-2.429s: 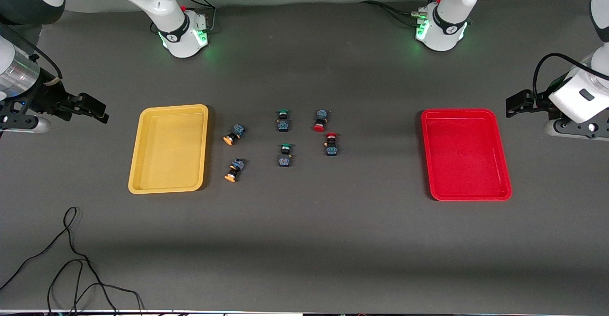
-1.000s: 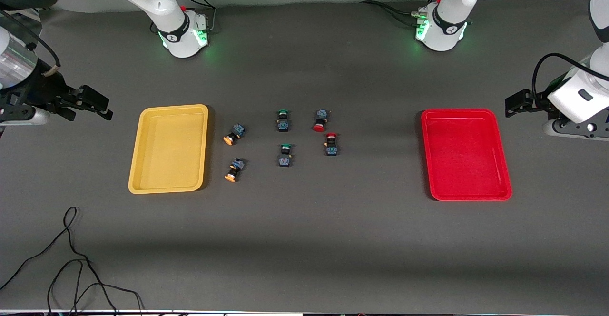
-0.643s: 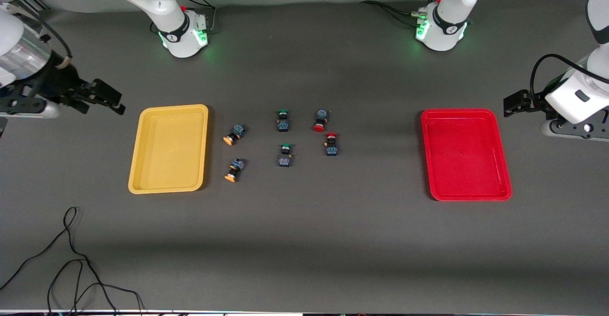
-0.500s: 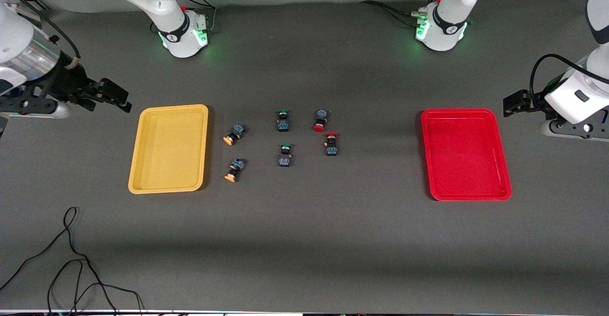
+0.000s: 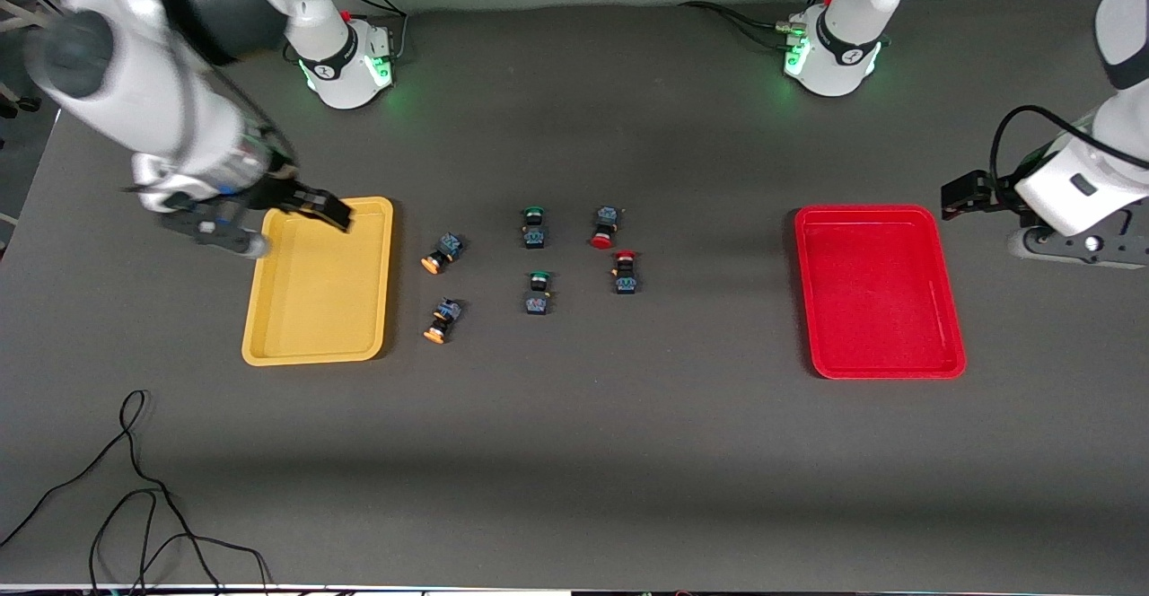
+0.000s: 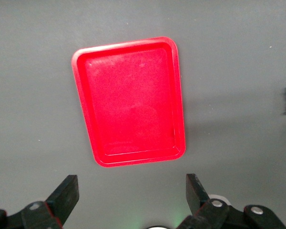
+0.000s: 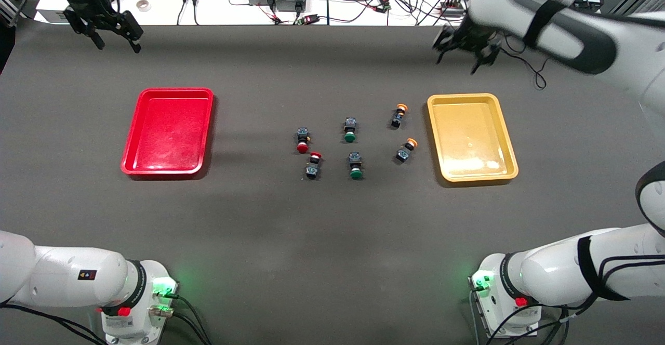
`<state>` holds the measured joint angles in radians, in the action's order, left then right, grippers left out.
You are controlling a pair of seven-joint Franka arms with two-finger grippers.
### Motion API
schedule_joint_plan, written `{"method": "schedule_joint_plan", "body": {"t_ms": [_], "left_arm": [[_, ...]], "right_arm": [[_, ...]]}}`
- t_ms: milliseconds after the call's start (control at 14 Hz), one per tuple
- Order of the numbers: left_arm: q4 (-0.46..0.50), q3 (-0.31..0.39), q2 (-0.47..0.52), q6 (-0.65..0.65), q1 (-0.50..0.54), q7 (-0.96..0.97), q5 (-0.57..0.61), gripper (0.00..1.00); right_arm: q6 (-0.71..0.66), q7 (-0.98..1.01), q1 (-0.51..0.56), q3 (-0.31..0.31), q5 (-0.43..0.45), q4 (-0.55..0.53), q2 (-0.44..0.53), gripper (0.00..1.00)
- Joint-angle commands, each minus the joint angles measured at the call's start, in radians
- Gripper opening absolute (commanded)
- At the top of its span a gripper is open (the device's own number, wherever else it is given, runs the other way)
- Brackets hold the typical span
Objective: Place red and yellow buttons in trays
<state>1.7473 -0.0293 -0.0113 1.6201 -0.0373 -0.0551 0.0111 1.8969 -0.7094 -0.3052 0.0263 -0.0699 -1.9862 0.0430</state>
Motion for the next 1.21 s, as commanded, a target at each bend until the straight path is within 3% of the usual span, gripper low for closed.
{"method": "schedule_joint_plan", "body": {"t_ms": [0, 214, 500, 929, 1143], "left_arm": [[0.153, -0.027, 0.092, 0.093, -0.056, 0.118, -0.002, 1.00], [0.230, -0.093, 0.105, 0.159, -0.110, 0.268, -0.002, 1.00], [0.299, -0.129, 0.090, 0.283, -0.257, 0.480, -0.017, 1.00], [0.261, -0.129, -0.047, 0.464, -0.530, 0.676, -0.033, 1.00], [0.169, -0.129, -0.136, 0.462, -0.611, 0.736, -0.027, 1.00]], "right_arm": [[0.160, -0.087, -0.034, -0.008, -0.013, -0.167, 0.018, 1.00], [0.338, -0.157, -0.074, -0.008, -0.013, -0.310, -0.015, 1.00], [0.473, -0.294, -0.120, -0.008, -0.015, -0.322, -0.147, 1.00], [0.662, -0.389, -0.192, -0.011, -0.015, -0.349, -0.316, 1.00], [0.673, -0.389, -0.192, -0.016, -0.015, -0.350, -0.345, 0.99]]}}
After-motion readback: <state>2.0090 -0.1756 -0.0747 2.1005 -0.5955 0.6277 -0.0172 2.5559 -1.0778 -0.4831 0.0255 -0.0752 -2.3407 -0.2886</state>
